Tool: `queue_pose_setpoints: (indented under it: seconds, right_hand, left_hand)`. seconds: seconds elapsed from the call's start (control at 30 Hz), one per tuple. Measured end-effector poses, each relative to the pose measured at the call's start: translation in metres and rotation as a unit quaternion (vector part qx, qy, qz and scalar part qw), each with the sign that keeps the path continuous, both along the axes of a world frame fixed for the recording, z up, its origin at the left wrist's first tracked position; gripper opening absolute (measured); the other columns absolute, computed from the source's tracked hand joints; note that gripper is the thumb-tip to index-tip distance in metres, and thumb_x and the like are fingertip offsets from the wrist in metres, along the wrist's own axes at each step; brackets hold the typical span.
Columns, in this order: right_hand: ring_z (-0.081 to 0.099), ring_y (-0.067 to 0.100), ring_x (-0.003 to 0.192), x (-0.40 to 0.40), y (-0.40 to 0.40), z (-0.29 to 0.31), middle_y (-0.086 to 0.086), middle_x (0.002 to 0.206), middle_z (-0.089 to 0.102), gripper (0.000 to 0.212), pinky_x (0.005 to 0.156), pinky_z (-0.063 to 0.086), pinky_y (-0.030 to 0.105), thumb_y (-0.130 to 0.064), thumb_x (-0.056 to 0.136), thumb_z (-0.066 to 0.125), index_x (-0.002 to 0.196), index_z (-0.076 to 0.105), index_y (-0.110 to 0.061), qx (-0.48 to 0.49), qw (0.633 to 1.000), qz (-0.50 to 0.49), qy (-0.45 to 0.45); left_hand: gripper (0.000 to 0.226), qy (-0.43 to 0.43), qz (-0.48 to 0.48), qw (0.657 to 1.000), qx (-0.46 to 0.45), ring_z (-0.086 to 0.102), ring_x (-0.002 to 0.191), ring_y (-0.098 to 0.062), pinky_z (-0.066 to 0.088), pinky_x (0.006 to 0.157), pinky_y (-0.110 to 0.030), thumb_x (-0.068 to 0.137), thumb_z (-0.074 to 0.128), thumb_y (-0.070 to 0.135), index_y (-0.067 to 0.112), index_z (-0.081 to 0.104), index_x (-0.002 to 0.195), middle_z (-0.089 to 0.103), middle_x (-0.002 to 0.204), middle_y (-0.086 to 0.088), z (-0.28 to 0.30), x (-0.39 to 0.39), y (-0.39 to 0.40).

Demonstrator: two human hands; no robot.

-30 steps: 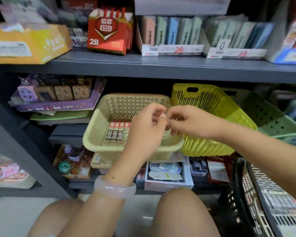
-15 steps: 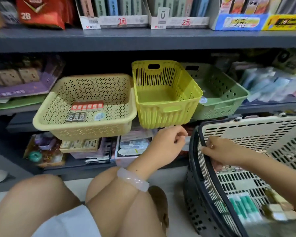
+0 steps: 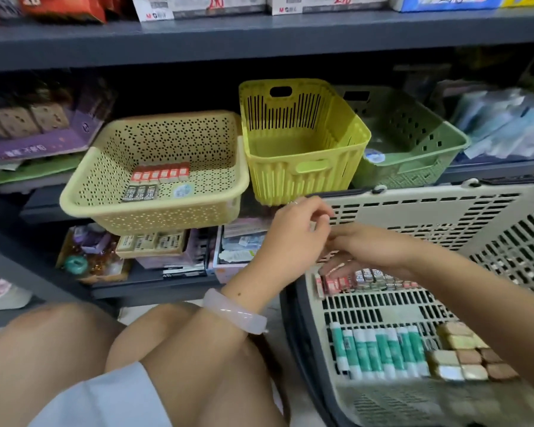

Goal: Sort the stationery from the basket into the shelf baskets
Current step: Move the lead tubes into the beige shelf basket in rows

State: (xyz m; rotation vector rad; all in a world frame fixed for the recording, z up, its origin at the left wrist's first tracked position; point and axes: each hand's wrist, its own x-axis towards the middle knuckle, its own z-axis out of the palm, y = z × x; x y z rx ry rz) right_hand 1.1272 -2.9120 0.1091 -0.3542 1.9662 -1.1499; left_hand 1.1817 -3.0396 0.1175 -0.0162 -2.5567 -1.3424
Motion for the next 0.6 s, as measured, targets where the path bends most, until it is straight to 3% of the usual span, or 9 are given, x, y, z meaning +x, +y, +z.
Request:
queue_pose_setpoints:
  seconds: [0.07, 0.13, 0.23, 0.27, 0.33, 0.43, 0.5, 0.6]
  right_hand:
    - [0.068, 0.018, 0.08, -0.005, 0.004, -0.009, 0.003, 0.094, 0.069, 0.03, 0.074, 0.057, 0.029, -0.006, 0.096, 0.038, 0.098, 0.06, -0.026, -0.018, 0.999, 0.038, -0.002]
    - [0.065, 0.017, 0.076, -0.014, 0.009, -0.025, 0.002, 0.09, 0.067, 0.028, 0.074, 0.055, 0.029, -0.005, 0.095, 0.041, 0.09, 0.06, -0.025, 0.029, 0.998, 0.033, 0.046]
    - [0.063, 0.026, 0.093, -0.037, 0.025, -0.059, 0.008, 0.107, 0.066, 0.023, 0.083, 0.049, 0.033, -0.007, 0.093, 0.045, 0.104, 0.064, -0.016, 0.179, 0.958, 0.018, 0.225]
    - [0.061, 0.026, 0.102, -0.043, 0.031, -0.069, 0.008, 0.115, 0.065, 0.027, 0.087, 0.045, 0.031, -0.008, 0.093, 0.045, 0.112, 0.063, -0.015, 0.215, 0.941, 0.018, 0.261]
    - [0.054, 0.023, 0.115, -0.048, 0.041, -0.09, 0.006, 0.127, 0.059, 0.034, 0.09, 0.039, 0.025, -0.008, 0.092, 0.044, 0.122, 0.059, -0.015, 0.251, 0.926, 0.033, 0.282]
    - [0.048, 0.022, 0.122, -0.048, 0.05, -0.12, 0.007, 0.136, 0.051, 0.036, 0.094, 0.036, 0.025, -0.009, 0.093, 0.045, 0.128, 0.054, -0.015, 0.271, 0.915, 0.085, 0.288]
    - [0.043, 0.023, 0.125, -0.047, 0.053, -0.136, 0.01, 0.137, 0.047, 0.038, 0.099, 0.03, 0.022, -0.006, 0.093, 0.044, 0.129, 0.052, -0.013, 0.263, 0.915, 0.118, 0.282]
    - [0.038, 0.022, 0.127, -0.05, 0.057, -0.146, 0.01, 0.135, 0.044, 0.039, 0.1, 0.022, 0.018, 0.002, 0.09, 0.043, 0.126, 0.054, -0.01, 0.233, 0.926, 0.117, 0.274]
  left_hand:
    - [0.018, -0.046, 0.02, 0.998, 0.041, 0.051, 0.084, -0.006, 0.035, 0.071, -0.013, 0.09, 0.048, 0.009, 0.012, 0.064, 0.098, 0.058, 0.091, 0.005, -0.003, -0.003, 0.009]
    - [0.018, -0.157, 0.027, 0.98, 0.122, 0.049, 0.078, -0.009, 0.036, 0.065, -0.02, 0.089, 0.048, 0.009, 0.015, 0.063, 0.095, 0.055, 0.086, 0.005, -0.008, -0.011, 0.022]
    - [0.007, -0.326, 0.088, 0.903, 0.267, 0.045, 0.067, -0.013, 0.037, 0.059, -0.024, 0.088, 0.048, 0.009, 0.01, 0.055, 0.087, 0.051, 0.079, -0.003, -0.029, -0.034, 0.042]
    - [0.009, -0.362, 0.135, 0.87, 0.307, 0.049, 0.072, -0.016, 0.043, 0.065, -0.026, 0.088, 0.048, 0.01, 0.006, 0.055, 0.093, 0.052, 0.083, -0.007, -0.041, -0.043, 0.046]
    - [0.034, -0.409, 0.241, 0.803, 0.361, 0.055, 0.099, -0.026, 0.048, 0.086, -0.035, 0.087, 0.05, 0.013, 0.004, 0.048, 0.119, 0.053, 0.113, -0.013, -0.071, -0.054, 0.054]
    - [0.045, -0.445, 0.342, 0.742, 0.366, 0.049, 0.118, -0.03, 0.042, 0.1, -0.039, 0.084, 0.052, 0.013, 0.006, 0.039, 0.126, 0.047, 0.131, -0.015, -0.123, -0.058, 0.065]
    - [0.046, -0.45, 0.372, 0.737, 0.34, 0.047, 0.12, -0.028, 0.04, 0.101, -0.036, 0.087, 0.051, 0.015, 0.004, 0.036, 0.13, 0.047, 0.13, -0.015, -0.149, -0.059, 0.074]
    - [0.049, -0.453, 0.369, 0.773, 0.247, 0.044, 0.116, -0.026, 0.038, 0.094, -0.035, 0.093, 0.041, 0.029, 0.003, 0.035, 0.135, 0.049, 0.118, -0.017, -0.163, -0.065, 0.08]
